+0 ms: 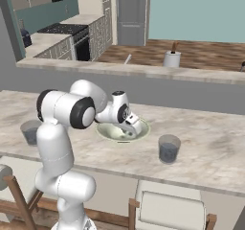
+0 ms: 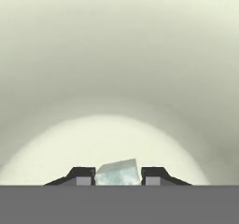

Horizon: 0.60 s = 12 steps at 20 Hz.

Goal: There are four ice cubes in the ice bowl. Place two ice cubes in each glass of water.

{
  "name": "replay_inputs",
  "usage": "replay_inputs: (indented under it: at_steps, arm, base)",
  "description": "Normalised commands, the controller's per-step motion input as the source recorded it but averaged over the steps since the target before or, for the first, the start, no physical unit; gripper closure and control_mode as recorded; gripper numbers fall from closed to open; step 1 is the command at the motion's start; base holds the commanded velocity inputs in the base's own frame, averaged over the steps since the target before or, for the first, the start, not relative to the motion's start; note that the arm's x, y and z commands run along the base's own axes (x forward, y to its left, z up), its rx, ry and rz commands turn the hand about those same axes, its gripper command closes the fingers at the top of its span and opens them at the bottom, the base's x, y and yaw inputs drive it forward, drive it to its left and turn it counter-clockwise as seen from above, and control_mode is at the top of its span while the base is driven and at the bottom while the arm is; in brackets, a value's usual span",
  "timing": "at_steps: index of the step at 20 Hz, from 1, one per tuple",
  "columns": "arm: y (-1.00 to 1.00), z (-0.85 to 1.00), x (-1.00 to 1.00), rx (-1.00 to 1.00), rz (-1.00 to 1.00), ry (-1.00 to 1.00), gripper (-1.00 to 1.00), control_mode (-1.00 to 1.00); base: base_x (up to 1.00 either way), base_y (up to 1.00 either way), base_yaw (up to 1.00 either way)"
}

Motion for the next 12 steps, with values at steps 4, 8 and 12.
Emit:
replay_inputs:
  at_steps: [4,8,12]
  arm:
    - [-0.19,-0.09,0.00,0.00,-0.07,0.00,1.00,-1.00]
    - [-0.16,-0.06,0.00,0.00,-0.07,0.00,1.00,-1.00]
    - [-0.12,0.03,-0.22,0.02,-0.02,-0.09,1.00,-1.00]
  base:
    - [0.00,0.00,0.00]
    - [0.00,0.00,0.00]
    - [0.00,0.00,0.00]
